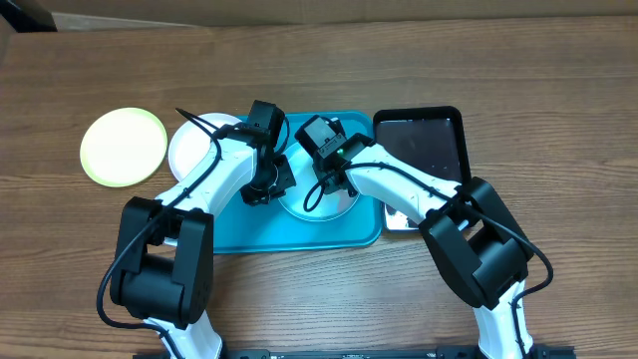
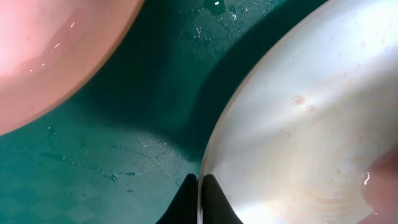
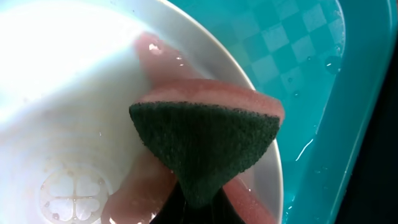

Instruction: Clean dirty plates on tray and stack at the side

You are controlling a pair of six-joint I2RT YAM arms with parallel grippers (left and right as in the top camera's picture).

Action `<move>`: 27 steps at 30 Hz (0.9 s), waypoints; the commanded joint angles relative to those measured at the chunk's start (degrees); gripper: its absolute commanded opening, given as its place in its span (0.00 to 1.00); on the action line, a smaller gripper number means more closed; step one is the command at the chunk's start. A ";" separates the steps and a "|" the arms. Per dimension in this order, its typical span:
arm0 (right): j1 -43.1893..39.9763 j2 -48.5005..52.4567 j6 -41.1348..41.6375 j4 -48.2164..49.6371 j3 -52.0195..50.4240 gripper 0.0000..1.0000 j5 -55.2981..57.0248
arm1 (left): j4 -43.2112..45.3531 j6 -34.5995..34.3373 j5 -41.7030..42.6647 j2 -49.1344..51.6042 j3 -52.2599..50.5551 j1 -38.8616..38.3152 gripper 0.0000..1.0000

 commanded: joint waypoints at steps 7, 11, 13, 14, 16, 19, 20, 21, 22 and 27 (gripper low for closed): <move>0.61 3.63 0.72 0.22 -0.68 0.04 -12.13 | -0.13 0.76 0.00 0.59 -0.24 0.15 0.04; 0.59 5.03 1.77 0.31 -0.68 0.04 -16.70 | -0.13 0.79 0.00 0.59 -0.24 0.15 0.04; 0.59 5.20 1.75 0.35 -0.68 0.04 -23.17 | -0.11 0.79 -0.02 0.59 -0.24 0.17 0.04; 0.59 5.20 1.62 0.35 -0.66 0.04 -25.66 | -0.09 0.79 -0.02 0.59 -0.24 0.17 0.04; 0.59 5.18 1.51 0.28 -0.63 0.04 -30.08 | -0.07 0.79 -0.02 0.59 -0.24 0.17 0.04; 0.31 4.79 -1.29 -0.90 0.59 0.04 -35.95 | -0.09 0.79 -0.02 0.59 -0.24 0.20 0.04; 0.04 4.42 -1.92 -2.05 1.79 0.04 -36.79 | -0.09 0.79 -0.02 0.59 -0.24 0.20 0.04; -0.31 3.98 -1.99 -3.37 3.21 0.04 -36.92 | -0.09 0.90 -0.02 0.59 -0.24 0.20 0.04; -0.70 3.48 -2.25 -4.39 4.48 0.04 -36.94 | -0.09 1.16 -0.02 0.59 -0.24 0.20 0.04; -3.72 0.83 -3.08 -9.27 12.52 0.04 -36.89 | -0.11 1.18 -0.02 0.59 -0.24 0.20 0.04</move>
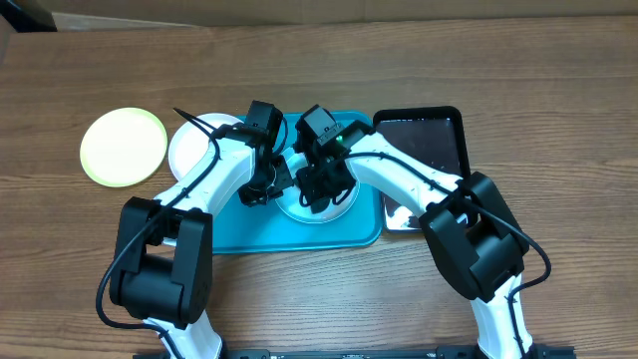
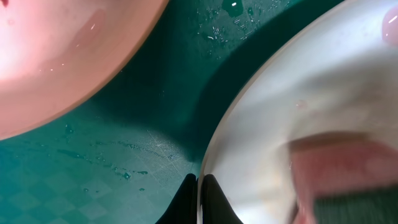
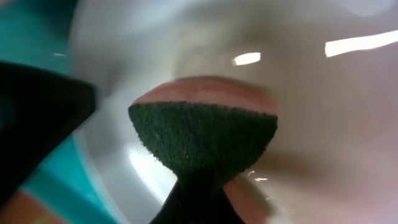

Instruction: Clean dirty plates on tray and stack at the side

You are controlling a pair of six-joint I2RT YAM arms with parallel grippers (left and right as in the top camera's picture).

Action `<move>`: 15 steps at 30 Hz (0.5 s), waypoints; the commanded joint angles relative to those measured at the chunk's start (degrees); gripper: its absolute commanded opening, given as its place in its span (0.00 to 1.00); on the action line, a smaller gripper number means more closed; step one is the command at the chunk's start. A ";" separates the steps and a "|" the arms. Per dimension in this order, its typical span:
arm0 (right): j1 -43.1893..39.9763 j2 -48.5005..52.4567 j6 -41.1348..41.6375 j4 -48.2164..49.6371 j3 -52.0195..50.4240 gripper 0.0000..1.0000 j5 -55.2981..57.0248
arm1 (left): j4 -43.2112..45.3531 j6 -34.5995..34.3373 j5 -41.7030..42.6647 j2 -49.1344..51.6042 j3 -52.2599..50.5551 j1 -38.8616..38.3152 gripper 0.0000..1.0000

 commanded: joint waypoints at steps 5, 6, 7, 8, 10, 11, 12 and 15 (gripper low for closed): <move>-5.70 -1.66 -1.20 -4.04 9.33 0.04 -5.07 | 0.50 1.14 0.87 0.59 -0.24 -0.17 0.04; -6.27 -1.64 -1.20 -4.50 9.29 0.04 -5.03 | 0.50 1.11 0.87 0.59 -0.24 -0.17 0.04; -6.80 -1.44 -1.20 -5.03 9.09 0.04 -4.52 | 0.52 1.14 0.87 0.59 -0.24 -0.17 0.04; -7.02 -1.36 -1.20 -5.42 8.85 0.04 -3.56 | 0.50 1.14 0.87 0.61 -0.24 -0.17 0.04; -7.17 -1.22 -1.18 -6.03 7.80 0.04 0.52 | 0.50 1.11 0.87 0.59 -0.24 -0.17 0.04; -7.17 -1.20 -1.16 -6.05 6.99 0.04 2.56 | 0.52 1.14 0.87 0.59 -0.24 -0.17 0.04; -7.17 -1.20 -1.11 -5.90 6.19 0.04 3.69 | 0.52 1.14 0.87 0.59 -0.24 -0.17 0.04; -6.91 -1.16 -0.94 -4.33 3.10 0.04 4.63 | 0.50 1.14 0.87 0.61 -0.24 -0.17 0.04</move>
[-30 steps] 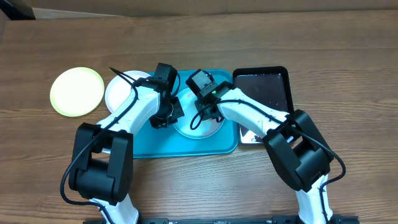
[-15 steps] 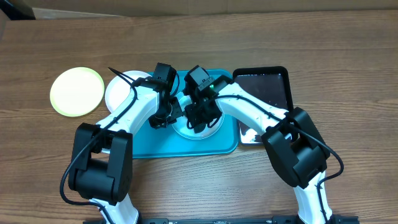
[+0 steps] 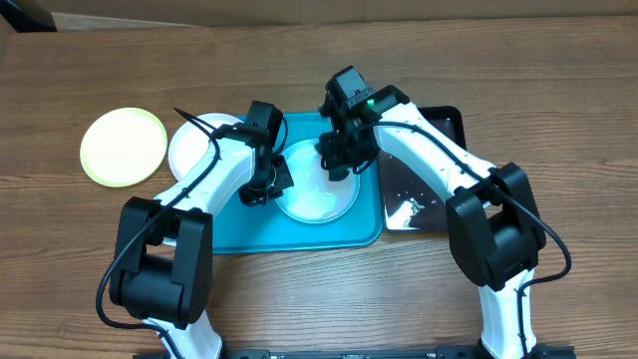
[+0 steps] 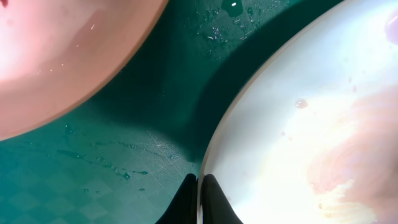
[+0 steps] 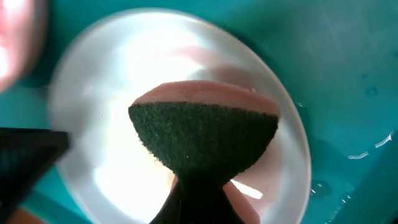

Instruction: Clean dirty plates on tray and stack at the side

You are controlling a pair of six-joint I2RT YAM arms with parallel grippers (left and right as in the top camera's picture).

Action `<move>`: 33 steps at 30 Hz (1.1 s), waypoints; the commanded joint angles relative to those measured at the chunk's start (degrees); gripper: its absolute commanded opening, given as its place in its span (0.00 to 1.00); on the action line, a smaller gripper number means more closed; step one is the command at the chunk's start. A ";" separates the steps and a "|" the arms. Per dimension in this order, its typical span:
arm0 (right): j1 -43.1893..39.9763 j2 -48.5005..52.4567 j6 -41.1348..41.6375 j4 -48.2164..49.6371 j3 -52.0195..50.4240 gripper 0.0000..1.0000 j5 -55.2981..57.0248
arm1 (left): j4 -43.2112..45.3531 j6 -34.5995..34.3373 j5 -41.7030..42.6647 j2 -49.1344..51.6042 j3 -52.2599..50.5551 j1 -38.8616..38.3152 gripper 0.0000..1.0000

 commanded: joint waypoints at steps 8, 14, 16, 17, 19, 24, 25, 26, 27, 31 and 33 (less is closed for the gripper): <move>0.98 -1.01 3.56 9.66 -12.28 0.04 3.96 | 0.31 1.11 0.90 0.59 -0.24 -0.17 0.04; 3.17 -1.01 4.09 10.47 -13.70 0.04 -4.96 | 0.37 1.09 0.92 0.59 -0.24 -0.17 0.04; 4.74 -1.01 4.63 11.50 -13.70 0.04 -4.98 | 0.46 1.09 0.92 0.59 -0.24 -0.20 0.04; 5.49 -1.01 4.63 12.15 -13.70 0.04 -4.96 | 0.48 1.09 0.92 0.59 -0.24 -0.17 0.04; 7.17 -1.01 4.68 13.46 -13.70 0.04 -4.96 | 0.46 1.09 0.92 0.59 -0.24 -0.20 0.04; 9.35 -1.09 5.88 15.06 -13.44 0.04 -4.96 | 0.42 1.11 0.90 0.59 -0.24 -0.17 0.04; 9.20 -1.36 5.88 14.82 -12.83 0.04 -5.01 | 0.39 1.11 0.90 0.59 -0.24 -0.17 0.04; 8.81 -1.64 5.68 14.47 -12.24 0.04 -5.03 | 0.39 1.14 0.87 0.61 -0.24 -0.20 0.04; 8.11 -2.25 5.46 13.75 -11.23 0.04 -5.01 | 0.39 1.16 0.85 0.59 -0.24 -0.17 0.04; 3.50 -6.54 5.20 10.56 -6.88 0.04 -5.03 | 0.42 1.14 0.87 0.59 -0.24 -0.17 0.04; 1.33 -8.63 5.18 8.83 -5.73 0.04 -5.03 | 0.42 1.11 0.90 0.59 -0.24 -0.17 0.04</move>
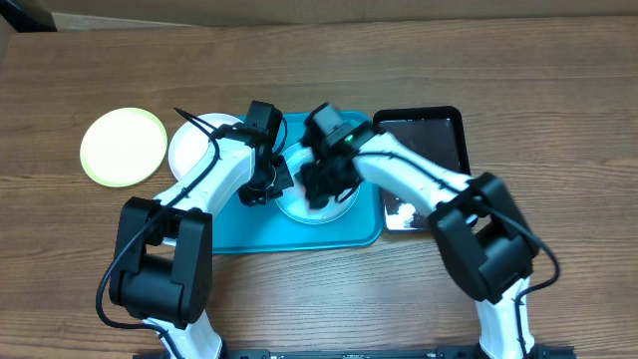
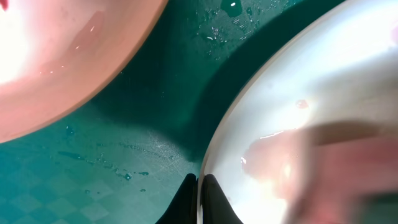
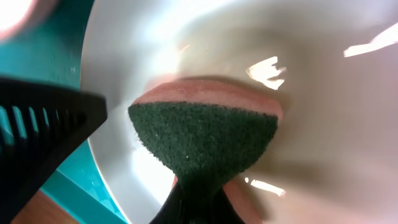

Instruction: Clean dirty plates on tray and stack at the side

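A white plate (image 1: 335, 207) lies in the teal tray (image 1: 239, 227). My left gripper (image 1: 269, 185) is shut on the plate's left rim; in the left wrist view its tips (image 2: 198, 186) pinch the edge of the plate (image 2: 280, 93). My right gripper (image 1: 321, 181) is shut on a sponge (image 3: 205, 140), dark green scouring face with a pink body, pressed into the left half of the plate (image 3: 311, 50). The sponge shows as a pink blur (image 2: 348, 162) in the left wrist view. The right gripper's tips (image 3: 198, 208) are mostly hidden under the sponge.
A pinkish plate (image 2: 50, 56) lies in the tray close to the left gripper. A white plate (image 1: 195, 148) and a pale green plate (image 1: 124, 147) sit on the wooden table left of the tray. A wet black tray (image 1: 431, 140) stands to the right.
My right gripper with the sponge has moved from above the tray's far right part down onto the left half of the white plate, close to the left gripper. The left gripper has not moved.
The sponge was first against the plate's right rim, then on its left side near the left gripper, then held off the plate toward the tray's far right. Now it is back on the left half. The left gripper pinched the rim at every moment.
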You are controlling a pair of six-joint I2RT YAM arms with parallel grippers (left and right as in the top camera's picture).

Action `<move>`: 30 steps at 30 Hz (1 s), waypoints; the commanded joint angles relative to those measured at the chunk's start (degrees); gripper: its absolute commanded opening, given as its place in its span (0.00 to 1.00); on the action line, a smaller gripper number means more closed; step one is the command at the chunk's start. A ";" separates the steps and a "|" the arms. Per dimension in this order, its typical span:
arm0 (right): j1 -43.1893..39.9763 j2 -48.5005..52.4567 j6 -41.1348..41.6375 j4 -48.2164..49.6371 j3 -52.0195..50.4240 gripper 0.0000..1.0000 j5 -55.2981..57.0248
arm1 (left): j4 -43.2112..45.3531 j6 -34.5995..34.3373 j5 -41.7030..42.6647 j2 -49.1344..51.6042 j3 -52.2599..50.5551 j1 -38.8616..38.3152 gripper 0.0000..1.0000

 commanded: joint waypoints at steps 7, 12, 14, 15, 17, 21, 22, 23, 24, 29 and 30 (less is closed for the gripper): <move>-13.09 -13.22 -5.42 -12.09 4.31 0.04 1.84 | 0.44 0.55 0.85 0.59 -0.22 -0.26 0.04; -19.04 -13.20 -5.66 -20.98 3.52 0.04 13.75 | 0.46 0.55 0.85 0.59 -0.22 -0.26 0.09; -20.98 -13.20 -5.66 -21.44 1.88 0.04 17.44 | 0.46 0.55 0.85 0.59 -0.22 -0.28 0.15; -21.84 -13.20 -5.66 -21.18 0.94 0.04 18.53 | 0.46 0.55 0.85 0.59 -0.22 -0.28 0.18; -23.32 -13.14 -5.66 -19.76 -1.31 0.04 20.04 | 0.46 0.55 0.85 0.61 -0.22 -0.28 0.25; -25.20 -13.14 -5.68 -12.83 -8.00 0.04 20.35 | 0.44 0.55 0.83 0.61 -0.22 -0.28 0.30; -25.22 -13.14 -5.68 -11.39 -9.35 0.04 20.35 | 0.46 0.55 0.83 0.61 -0.22 -0.28 0.30; -25.20 -13.14 -5.68 -9.55 -10.95 0.04 20.31 | 0.46 0.55 0.83 0.61 -0.22 -0.28 0.30; -25.20 -13.14 -5.68 -7.32 -12.83 0.04 20.13 | 0.48 0.55 0.85 0.61 -0.22 -0.28 0.31; -24.72 -13.14 -5.92 -2.82 -16.22 0.45 16.90 | 0.46 0.57 0.83 0.61 -0.22 -0.28 0.31; -24.74 -13.14 -5.90 -3.17 -15.65 0.62 16.92 | 0.48 0.55 0.81 0.61 -0.24 -0.28 0.32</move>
